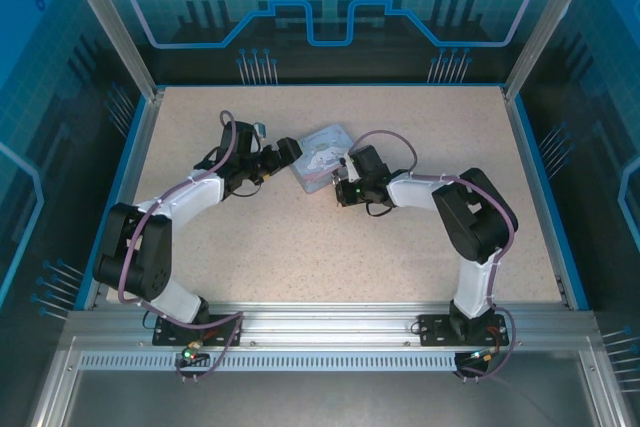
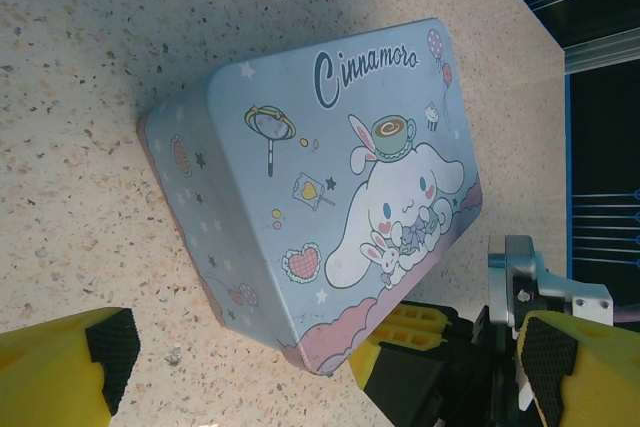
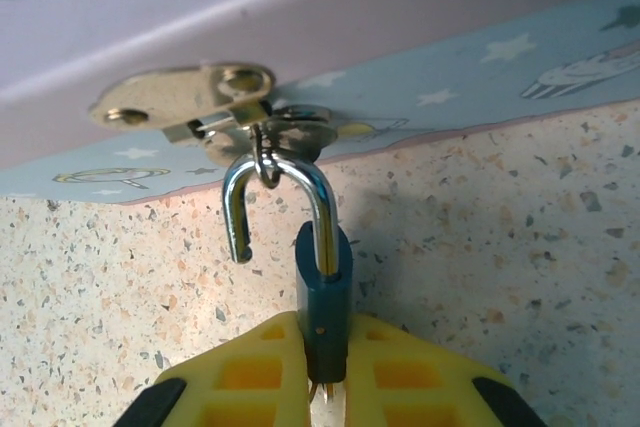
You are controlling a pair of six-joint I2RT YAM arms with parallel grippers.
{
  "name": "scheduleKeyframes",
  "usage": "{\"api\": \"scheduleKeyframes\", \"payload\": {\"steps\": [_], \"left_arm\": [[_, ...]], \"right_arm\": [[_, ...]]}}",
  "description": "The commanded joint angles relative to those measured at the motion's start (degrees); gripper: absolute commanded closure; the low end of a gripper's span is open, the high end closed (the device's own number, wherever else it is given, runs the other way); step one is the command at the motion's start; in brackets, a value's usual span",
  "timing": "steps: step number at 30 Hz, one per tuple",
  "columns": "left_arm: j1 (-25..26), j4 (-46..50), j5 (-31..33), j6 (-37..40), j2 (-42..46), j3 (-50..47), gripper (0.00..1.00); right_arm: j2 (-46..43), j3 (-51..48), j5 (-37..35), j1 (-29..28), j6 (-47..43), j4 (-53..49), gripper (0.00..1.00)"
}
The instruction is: Unlock the padlock with the key
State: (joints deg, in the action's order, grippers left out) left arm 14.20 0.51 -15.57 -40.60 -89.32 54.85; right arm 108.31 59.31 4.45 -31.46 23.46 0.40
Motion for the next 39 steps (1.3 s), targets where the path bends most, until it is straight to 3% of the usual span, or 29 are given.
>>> {"api": "scheduleKeyframes", "payload": {"steps": [1, 7, 21, 28, 39], "left_arm": [[-0.7, -1.6, -1.8, -0.3, -0.6, 1.0, 0.01], [-0.8, -1.2, -1.4, 0.8, -0.4, 1.0, 0.01], [-0.8, 3.0, 1.3, 3.0, -1.3, 2.7, 0.01], [1.6, 7.5, 7.2, 5.6, -1.8, 3.8, 0.01], [4.6, 6.0, 8.6, 5.6, -3.3, 2.3, 0.01]], "right_arm": [[-1.9, -0.1, -0.5, 0.6, -0.4, -1.7, 0.92], [-2.5, 0.4, -1.0, 1.0, 0.8, -3.0, 1.00], [-3.2, 0.4, 0.2, 1.0, 6.9, -3.1, 1.00], [-3.4, 0.0, 0.2, 1.0, 9.0, -2.8, 1.00], [-4.3, -2.3, -1.0, 1.3, 10.2, -2.5, 1.00]]}}
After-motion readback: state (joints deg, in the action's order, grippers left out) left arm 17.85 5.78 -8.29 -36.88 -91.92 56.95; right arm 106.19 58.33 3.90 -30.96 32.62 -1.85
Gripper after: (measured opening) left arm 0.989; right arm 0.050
